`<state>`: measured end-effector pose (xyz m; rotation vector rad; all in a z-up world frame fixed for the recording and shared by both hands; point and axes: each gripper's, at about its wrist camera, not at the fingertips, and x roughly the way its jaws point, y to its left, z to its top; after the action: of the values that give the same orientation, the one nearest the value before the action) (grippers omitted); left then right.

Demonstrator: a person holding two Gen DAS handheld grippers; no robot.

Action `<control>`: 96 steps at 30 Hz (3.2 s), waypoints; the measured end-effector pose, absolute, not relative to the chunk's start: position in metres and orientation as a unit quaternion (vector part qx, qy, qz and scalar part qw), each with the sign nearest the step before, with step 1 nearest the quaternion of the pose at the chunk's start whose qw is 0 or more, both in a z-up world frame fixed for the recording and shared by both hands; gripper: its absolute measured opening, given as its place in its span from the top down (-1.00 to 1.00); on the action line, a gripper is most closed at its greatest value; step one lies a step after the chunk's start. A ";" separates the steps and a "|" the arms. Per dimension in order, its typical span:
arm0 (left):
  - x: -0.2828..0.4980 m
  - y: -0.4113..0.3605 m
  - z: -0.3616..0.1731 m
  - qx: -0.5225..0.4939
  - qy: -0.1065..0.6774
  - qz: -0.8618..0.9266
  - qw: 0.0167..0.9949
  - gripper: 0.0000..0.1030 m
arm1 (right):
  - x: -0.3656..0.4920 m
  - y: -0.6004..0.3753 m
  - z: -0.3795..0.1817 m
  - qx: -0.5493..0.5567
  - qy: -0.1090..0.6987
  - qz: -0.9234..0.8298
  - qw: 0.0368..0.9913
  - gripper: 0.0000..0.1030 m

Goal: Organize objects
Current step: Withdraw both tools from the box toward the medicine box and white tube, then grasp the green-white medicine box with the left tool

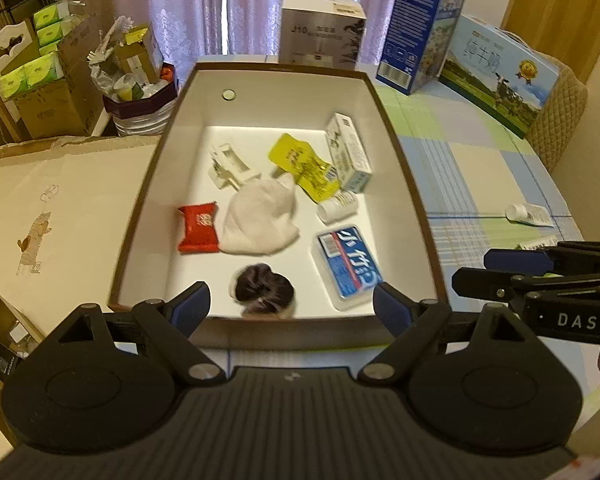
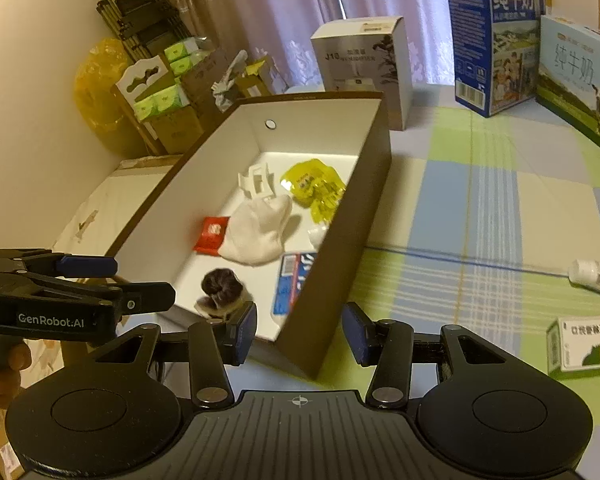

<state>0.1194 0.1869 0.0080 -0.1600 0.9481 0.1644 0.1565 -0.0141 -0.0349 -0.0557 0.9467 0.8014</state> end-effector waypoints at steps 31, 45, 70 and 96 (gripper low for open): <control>0.150 0.024 -0.006 -0.043 0.486 0.017 0.873 -0.68 | 0.178 -0.184 -0.047 -0.001 0.488 0.313 0.815 0.13; 0.205 -0.061 -0.043 -0.009 0.493 -0.064 0.867 -0.68 | 0.208 -0.285 -0.068 0.036 0.513 0.211 0.831 0.13; 0.307 -0.138 -0.112 0.138 0.464 -0.235 0.843 -0.67 | 0.241 -0.361 -0.092 0.090 0.540 0.110 0.830 0.13; 0.286 -0.076 -0.133 0.062 0.487 -0.092 0.866 0.00 | 0.293 -0.342 -0.102 0.037 0.496 0.165 0.852 0.14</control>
<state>0.2864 -0.0763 -0.1327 0.1308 1.0203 -0.1922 0.2928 -0.3420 -0.1022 0.0776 1.0440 0.3480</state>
